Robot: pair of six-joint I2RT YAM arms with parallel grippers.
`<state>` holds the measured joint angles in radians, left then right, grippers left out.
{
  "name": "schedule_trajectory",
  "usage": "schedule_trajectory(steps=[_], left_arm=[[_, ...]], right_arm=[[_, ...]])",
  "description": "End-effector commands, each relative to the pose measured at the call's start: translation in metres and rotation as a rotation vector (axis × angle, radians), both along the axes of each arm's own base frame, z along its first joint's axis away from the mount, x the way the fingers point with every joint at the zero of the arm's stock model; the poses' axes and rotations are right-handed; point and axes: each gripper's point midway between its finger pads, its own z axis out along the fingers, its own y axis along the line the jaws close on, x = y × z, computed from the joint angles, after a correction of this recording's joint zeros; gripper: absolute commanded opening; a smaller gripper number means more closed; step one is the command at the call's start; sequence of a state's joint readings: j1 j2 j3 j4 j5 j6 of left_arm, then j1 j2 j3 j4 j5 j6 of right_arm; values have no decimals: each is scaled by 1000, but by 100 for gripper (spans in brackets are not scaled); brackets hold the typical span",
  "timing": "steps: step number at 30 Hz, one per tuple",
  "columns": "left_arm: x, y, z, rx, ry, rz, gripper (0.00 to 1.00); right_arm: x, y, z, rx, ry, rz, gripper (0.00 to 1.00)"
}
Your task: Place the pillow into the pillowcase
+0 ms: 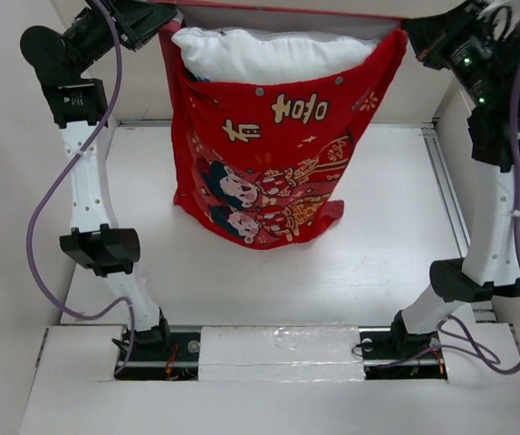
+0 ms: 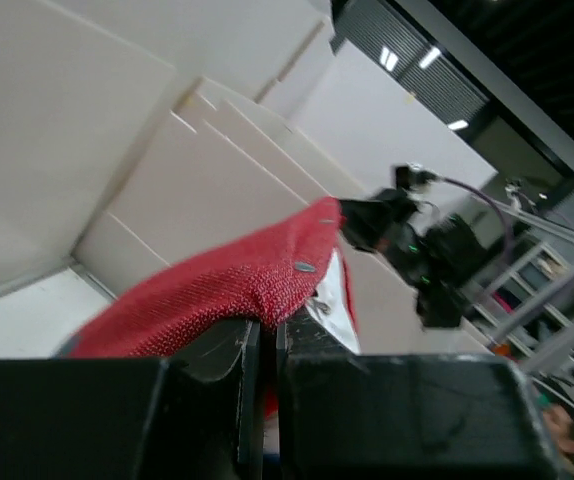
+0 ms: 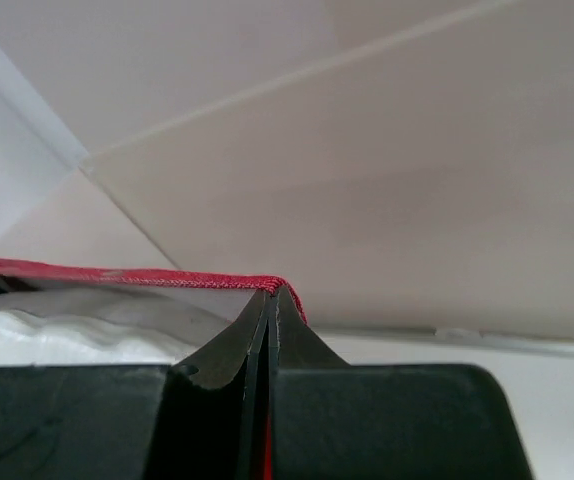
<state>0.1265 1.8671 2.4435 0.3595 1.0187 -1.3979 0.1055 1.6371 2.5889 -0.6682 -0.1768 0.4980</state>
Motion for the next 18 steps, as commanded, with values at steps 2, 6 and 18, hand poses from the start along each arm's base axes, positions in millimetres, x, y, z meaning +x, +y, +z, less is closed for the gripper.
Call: schedule_trajectory(steps=[2, 6, 18], left_arm=[[-67, 20, 29, -47, -215, -137, 0], [-59, 11, 35, -51, -193, -128, 0], [-191, -14, 85, 6, -431, -120, 0]], right_arm=[[28, -43, -37, -7, 107, -142, 0], [58, -56, -93, -72, 318, -167, 0], [-146, -59, 45, 10, -185, -207, 0]])
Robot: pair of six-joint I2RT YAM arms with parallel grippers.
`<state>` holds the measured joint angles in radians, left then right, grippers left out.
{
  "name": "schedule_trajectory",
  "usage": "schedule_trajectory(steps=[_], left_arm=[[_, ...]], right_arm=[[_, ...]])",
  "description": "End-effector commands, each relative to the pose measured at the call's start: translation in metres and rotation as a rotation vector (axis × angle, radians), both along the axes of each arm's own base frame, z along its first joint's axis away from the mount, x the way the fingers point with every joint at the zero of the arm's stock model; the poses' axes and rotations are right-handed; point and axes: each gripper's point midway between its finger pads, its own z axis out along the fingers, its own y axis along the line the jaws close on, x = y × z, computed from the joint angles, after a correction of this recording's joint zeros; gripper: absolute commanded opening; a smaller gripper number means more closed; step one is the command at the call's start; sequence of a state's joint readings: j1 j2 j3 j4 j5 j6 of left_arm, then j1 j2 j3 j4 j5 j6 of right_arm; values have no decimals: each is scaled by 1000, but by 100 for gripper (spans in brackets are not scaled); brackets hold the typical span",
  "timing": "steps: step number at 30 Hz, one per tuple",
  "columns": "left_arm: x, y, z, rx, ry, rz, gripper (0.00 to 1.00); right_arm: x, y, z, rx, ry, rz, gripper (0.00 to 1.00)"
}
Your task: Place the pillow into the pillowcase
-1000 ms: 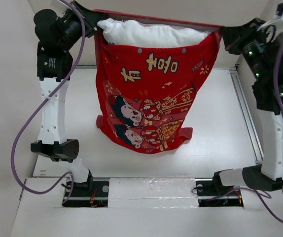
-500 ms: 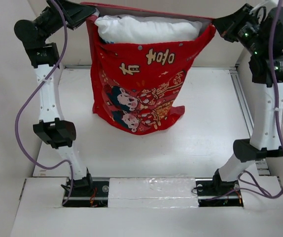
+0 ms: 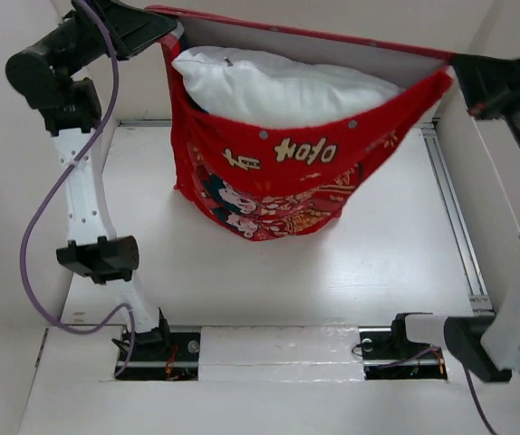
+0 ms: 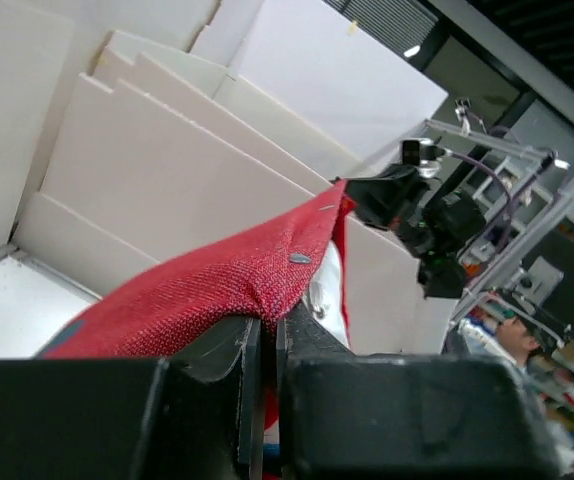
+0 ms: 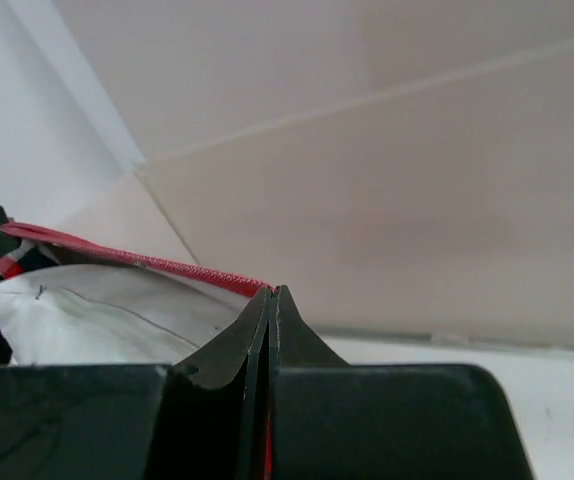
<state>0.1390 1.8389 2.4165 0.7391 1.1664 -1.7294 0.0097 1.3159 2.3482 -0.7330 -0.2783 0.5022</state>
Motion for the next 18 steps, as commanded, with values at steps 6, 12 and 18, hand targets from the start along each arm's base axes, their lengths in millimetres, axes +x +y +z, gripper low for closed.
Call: schedule_trajectory(steps=[6, 12, 18], left_arm=[[-150, -1, 78, -94, -322, 104, 0], [-143, 3, 88, -122, -286, 154, 0], [-66, 18, 71, -91, -211, 227, 0]], right_arm=[[-122, -35, 66, 63, -300, -196, 0], [-121, -19, 62, 40, -277, -107, 0], [-12, 6, -26, 23, -22, 35, 0]])
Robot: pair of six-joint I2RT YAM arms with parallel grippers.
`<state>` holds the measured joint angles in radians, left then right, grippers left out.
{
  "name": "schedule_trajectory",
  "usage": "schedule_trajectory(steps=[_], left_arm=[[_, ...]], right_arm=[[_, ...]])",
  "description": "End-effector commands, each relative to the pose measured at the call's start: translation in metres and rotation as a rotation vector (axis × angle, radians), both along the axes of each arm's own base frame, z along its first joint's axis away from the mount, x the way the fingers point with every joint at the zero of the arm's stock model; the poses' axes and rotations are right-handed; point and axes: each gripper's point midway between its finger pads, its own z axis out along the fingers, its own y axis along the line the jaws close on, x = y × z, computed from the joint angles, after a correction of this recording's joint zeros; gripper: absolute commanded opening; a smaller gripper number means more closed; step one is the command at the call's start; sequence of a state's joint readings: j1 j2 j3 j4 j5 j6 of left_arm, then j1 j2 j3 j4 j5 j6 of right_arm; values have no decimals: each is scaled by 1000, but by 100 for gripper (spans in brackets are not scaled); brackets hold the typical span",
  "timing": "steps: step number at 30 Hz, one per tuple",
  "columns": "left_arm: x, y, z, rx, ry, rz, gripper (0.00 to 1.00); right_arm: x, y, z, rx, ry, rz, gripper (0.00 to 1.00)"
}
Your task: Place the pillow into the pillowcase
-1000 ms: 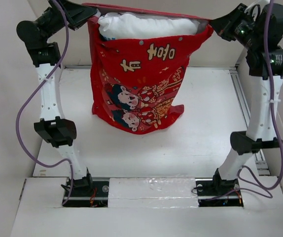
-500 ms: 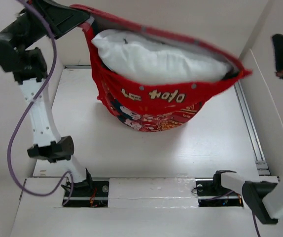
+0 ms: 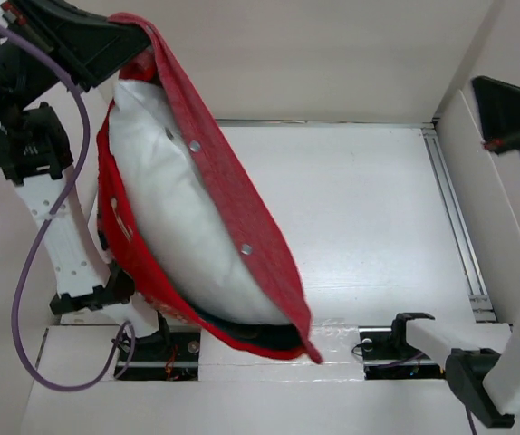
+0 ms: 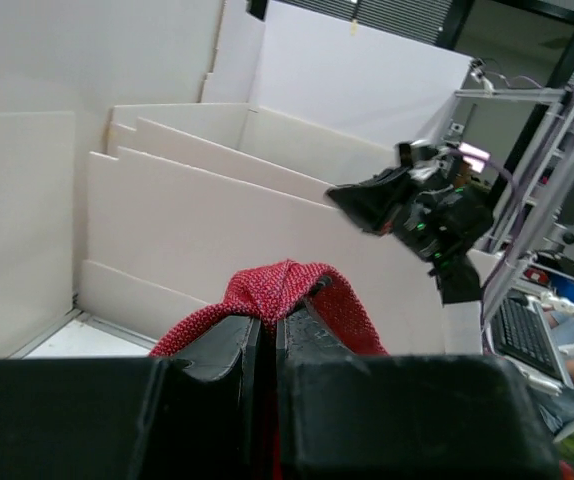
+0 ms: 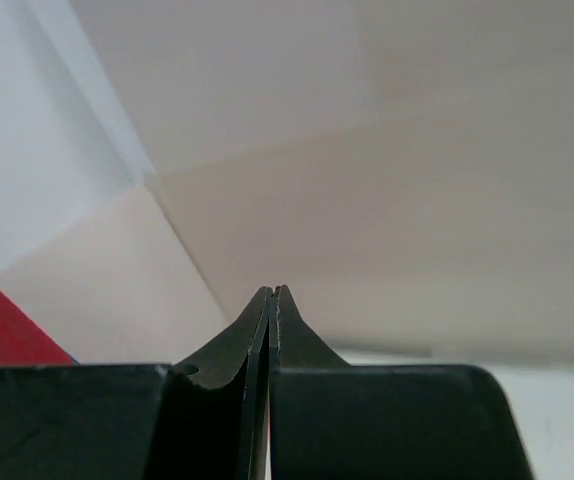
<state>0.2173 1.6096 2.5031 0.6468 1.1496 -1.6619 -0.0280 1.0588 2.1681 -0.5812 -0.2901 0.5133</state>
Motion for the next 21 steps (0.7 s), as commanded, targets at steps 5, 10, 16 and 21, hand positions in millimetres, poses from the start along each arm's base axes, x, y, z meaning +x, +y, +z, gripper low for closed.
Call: schedule_trajectory(steps=[5, 10, 16, 21], left_arm=[[163, 5, -36, -146, 203, 51, 0], [250, -80, -118, -62, 312, 93, 0], [292, -203, -236, 106, 396, 49, 0], [272, -283, -315, 290, 420, 1, 60]], right_arm=[[135, 29, -125, -21, 375, 62, 0], [156, 25, -156, -62, 438, -23, 0], [152, 1, -173, -72, 457, -134, 10], [152, -21, -225, -76, 537, -237, 87]])
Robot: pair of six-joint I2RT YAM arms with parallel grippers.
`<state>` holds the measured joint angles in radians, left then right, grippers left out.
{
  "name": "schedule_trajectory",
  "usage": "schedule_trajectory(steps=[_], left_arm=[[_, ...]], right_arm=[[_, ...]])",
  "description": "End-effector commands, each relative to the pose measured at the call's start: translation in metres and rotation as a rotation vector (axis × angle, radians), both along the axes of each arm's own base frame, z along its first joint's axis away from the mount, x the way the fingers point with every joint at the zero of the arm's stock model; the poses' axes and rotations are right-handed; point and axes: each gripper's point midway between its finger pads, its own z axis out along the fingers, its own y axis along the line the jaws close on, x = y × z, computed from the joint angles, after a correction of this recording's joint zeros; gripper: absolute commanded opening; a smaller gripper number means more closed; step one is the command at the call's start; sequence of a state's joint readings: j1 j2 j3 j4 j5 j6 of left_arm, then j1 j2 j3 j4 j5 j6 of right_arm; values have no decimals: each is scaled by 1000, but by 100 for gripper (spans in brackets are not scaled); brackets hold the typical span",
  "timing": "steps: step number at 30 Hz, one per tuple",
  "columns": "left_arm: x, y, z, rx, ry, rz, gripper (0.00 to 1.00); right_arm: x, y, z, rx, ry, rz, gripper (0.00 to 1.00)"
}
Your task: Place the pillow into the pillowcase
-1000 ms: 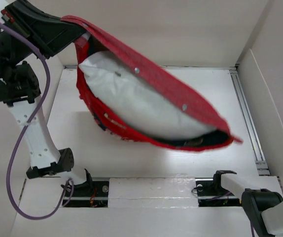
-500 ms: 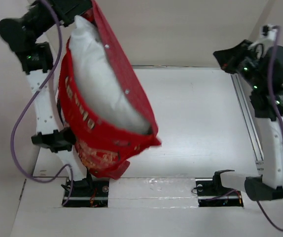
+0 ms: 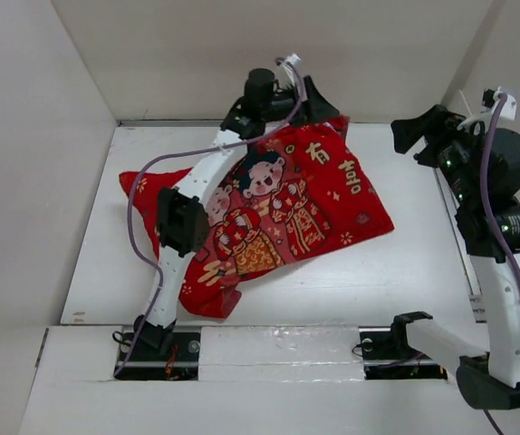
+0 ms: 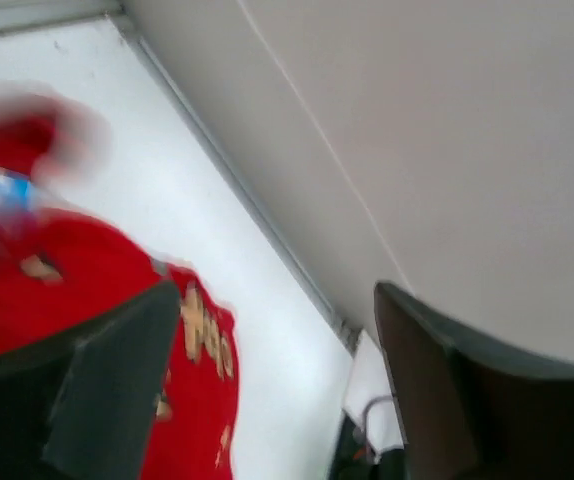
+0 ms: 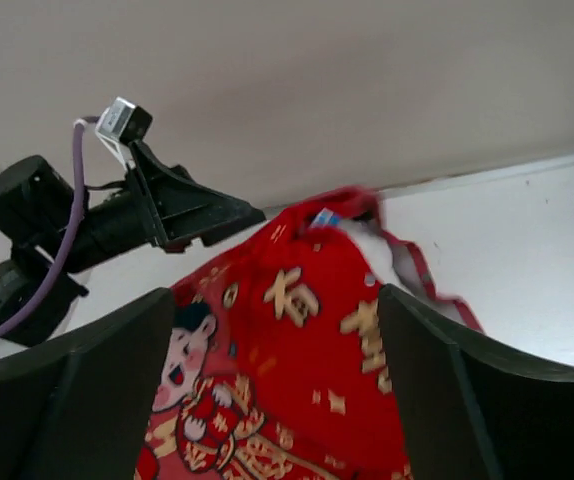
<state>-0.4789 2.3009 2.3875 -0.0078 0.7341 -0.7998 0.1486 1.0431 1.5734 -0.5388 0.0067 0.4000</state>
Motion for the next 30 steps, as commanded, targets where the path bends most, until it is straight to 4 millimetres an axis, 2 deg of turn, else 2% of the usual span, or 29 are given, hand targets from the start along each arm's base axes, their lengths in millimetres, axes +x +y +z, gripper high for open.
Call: schedule_trajectory(steps=[1, 2, 3, 4, 5, 6, 7, 8, 9, 10, 11, 12, 13, 14, 15, 16, 17, 18, 19, 20, 21, 22, 23, 24, 25, 26, 27, 29, 30], left_arm=[[-39, -13, 59, 32, -280, 1, 80], [-33, -11, 40, 86, -247, 64, 100], [-30, -3, 40, 111, -262, 112, 100], [-43, 9, 64, 110, -287, 162, 100], [-34, 26, 62, 150, -257, 285, 100], [-31, 40, 32, 220, -192, 352, 100], [-32, 56, 22, 255, -147, 425, 100], [-49, 78, 37, 250, -131, 506, 100], [-47, 110, -25, 382, -14, 650, 100], [-55, 125, -45, 414, 27, 701, 100], [-78, 157, -70, 445, 116, 815, 100], [-78, 157, -70, 446, 117, 816, 100], [-95, 173, -124, 547, 196, 830, 100], [-104, 184, -143, 578, 235, 863, 100], [-115, 189, -155, 593, 257, 871, 100], [-123, 194, -182, 633, 289, 868, 100], [-125, 196, -195, 659, 304, 864, 100], [-123, 195, -224, 736, 329, 845, 100], [-117, 199, -238, 794, 343, 847, 100], [-101, 190, -232, 814, 328, 814, 100], [-92, 188, -242, 864, 346, 789, 100], [-85, 184, -276, 953, 385, 759, 100], [-65, 179, -261, 955, 354, 790, 100], [-54, 176, -260, 969, 323, 786, 100], [-43, 174, -268, 981, 326, 787, 100], [-37, 173, -263, 990, 325, 795, 100], [-11, 168, -228, 934, 260, 826, 100], [7, 164, -204, 947, 206, 842, 100], [16, 170, -161, 928, 168, 906, 100]], right_arm=[[15, -16, -38, -17, 49, -85, 90], [22, -17, -46, -4, 48, -73, 92], [30, -15, -77, 0, 104, -58, 95], [37, -12, -92, 31, 126, -44, 95], [47, -11, -97, 52, 105, -30, 95], [52, -12, -110, 71, 117, -12, 97], [61, -13, -145, 85, 183, -17, 97], [67, -12, -156, 109, 199, -20, 97], [75, -17, -162, 109, 192, -39, 98], [82, -17, -170, 117, 209, -41, 98], [104, -13, -204, 102, 295, -36, 99], [105, -13, -205, 102, 296, -36, 99], [114, -8, -211, 85, 308, -30, 99], [133, -6, -232, 66, 354, -45, 99], [144, -5, -244, 57, 384, -60, 99], [152, -2, -260, 55, 432, -47, 99], [161, 2, -263, 57, 462, -30, 96], [164, 6, -299, 54, 550, -16, 95], [167, 17, -295, 57, 522, 18, 94], [163, 36, -302, 67, 519, 57, 94], [147, 42, -317, 74, 539, 69, 94], [138, 55, -318, 112, 534, 107, 94], [129, 87, -308, 147, 478, 229, 94], [107, 101, -327, 161, 512, 276, 94], [94, 119, -318, 189, 488, 330, 94], [85, 139, -309, 201, 434, 397, 94], [61, 173, -309, 206, 441, 503, 94], [36, 197, -314, 219, 447, 591, 94], [29, 208, -304, 230, 427, 624, 94]])
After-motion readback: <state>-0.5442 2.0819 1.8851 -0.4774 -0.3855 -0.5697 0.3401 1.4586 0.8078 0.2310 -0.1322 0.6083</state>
